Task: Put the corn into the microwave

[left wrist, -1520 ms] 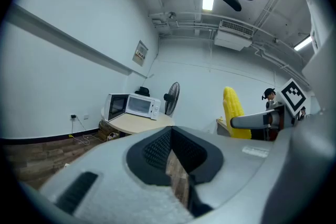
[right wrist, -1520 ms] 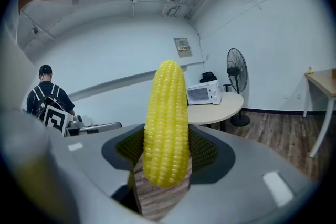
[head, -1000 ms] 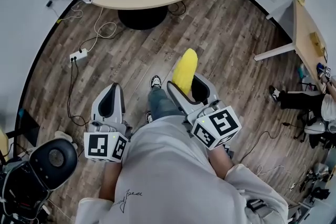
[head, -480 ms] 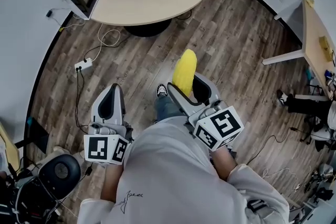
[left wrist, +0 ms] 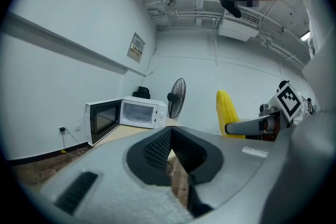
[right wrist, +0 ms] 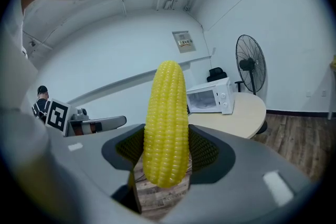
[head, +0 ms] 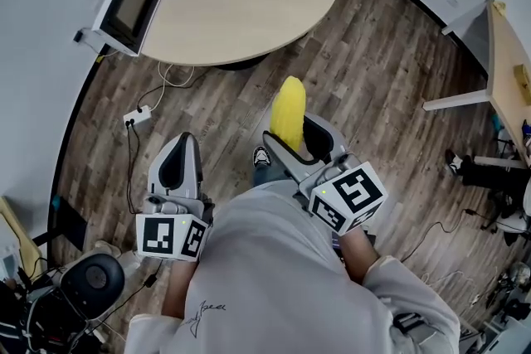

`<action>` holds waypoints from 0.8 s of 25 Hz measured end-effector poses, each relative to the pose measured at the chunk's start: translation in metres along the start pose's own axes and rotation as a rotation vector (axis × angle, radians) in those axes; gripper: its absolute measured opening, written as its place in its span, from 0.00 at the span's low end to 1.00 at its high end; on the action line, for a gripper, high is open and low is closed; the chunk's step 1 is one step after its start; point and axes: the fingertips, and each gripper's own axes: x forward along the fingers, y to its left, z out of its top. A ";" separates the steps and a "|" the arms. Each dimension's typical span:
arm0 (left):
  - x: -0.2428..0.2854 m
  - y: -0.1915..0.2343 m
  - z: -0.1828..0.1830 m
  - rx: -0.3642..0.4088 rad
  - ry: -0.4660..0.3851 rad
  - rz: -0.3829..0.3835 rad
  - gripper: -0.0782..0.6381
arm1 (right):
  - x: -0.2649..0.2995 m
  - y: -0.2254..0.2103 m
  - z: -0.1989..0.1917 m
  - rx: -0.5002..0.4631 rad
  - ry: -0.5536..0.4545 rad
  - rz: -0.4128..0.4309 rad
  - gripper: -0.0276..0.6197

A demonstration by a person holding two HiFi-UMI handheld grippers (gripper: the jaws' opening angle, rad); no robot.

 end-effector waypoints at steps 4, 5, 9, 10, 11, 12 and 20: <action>0.016 0.001 0.005 0.006 -0.020 0.007 0.09 | 0.009 -0.012 0.006 -0.001 -0.004 0.023 0.45; 0.024 0.008 0.008 0.000 -0.021 0.011 0.09 | 0.018 -0.016 0.011 -0.004 0.000 0.026 0.45; 0.051 0.030 0.013 -0.024 -0.009 0.019 0.09 | 0.049 -0.028 0.026 -0.007 0.013 0.032 0.45; 0.054 0.030 0.011 -0.028 -0.006 0.017 0.09 | 0.051 -0.030 0.026 -0.006 0.015 0.032 0.45; 0.057 0.029 0.010 -0.031 -0.003 0.013 0.09 | 0.052 -0.032 0.026 -0.006 0.018 0.032 0.45; 0.061 0.028 0.009 -0.034 0.000 0.008 0.09 | 0.054 -0.035 0.027 -0.006 0.021 0.030 0.45; 0.093 0.048 0.014 -0.052 0.019 -0.009 0.09 | 0.089 -0.052 0.041 0.003 0.028 0.007 0.45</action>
